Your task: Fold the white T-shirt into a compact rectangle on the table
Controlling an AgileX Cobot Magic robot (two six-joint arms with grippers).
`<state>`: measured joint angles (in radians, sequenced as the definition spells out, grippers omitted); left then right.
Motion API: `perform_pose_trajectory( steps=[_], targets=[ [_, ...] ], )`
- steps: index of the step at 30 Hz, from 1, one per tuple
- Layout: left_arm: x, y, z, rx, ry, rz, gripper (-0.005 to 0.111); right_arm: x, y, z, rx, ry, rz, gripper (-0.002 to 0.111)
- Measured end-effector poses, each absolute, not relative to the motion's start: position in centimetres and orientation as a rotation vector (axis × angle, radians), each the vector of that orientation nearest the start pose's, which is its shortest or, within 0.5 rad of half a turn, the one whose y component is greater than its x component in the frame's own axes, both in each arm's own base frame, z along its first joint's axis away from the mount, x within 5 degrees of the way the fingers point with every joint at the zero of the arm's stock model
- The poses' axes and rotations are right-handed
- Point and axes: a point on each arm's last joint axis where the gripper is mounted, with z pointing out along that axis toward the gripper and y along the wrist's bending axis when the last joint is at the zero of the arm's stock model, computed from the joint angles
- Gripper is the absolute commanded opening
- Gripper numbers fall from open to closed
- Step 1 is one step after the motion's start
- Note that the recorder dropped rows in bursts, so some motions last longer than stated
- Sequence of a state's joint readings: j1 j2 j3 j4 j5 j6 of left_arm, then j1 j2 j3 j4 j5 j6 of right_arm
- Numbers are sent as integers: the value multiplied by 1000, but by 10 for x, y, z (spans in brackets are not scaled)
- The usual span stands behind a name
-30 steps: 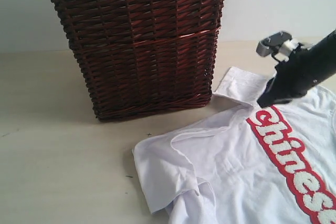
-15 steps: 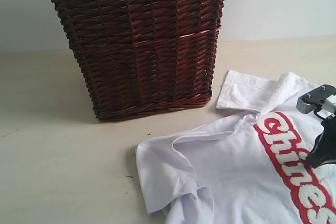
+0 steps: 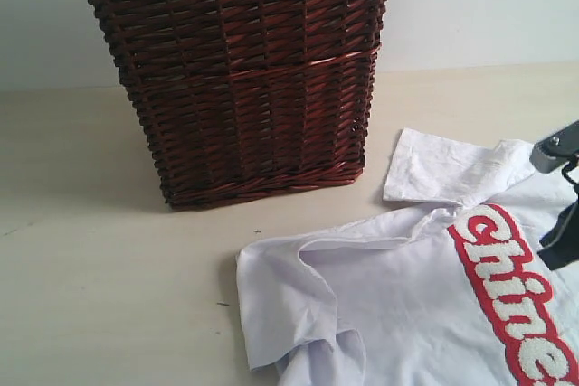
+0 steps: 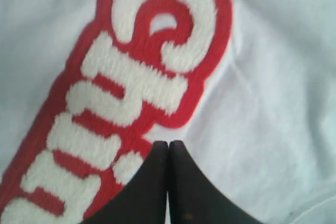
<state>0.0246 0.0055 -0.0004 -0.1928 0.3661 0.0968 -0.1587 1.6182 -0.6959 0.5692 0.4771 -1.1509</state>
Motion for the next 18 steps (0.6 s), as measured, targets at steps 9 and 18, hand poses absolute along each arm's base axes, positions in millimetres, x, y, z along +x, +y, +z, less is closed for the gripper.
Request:
perform_pose_trajectory(
  steps=[9, 18],
  targets=[
    [53, -5, 181, -52, 1849, -105, 0, 322, 5, 158, -606, 2262, 535, 0],
    [53, -5, 181, -52, 1849, -105, 0, 399, 34, 112, -476, 2273, 725, 0]
  ],
)
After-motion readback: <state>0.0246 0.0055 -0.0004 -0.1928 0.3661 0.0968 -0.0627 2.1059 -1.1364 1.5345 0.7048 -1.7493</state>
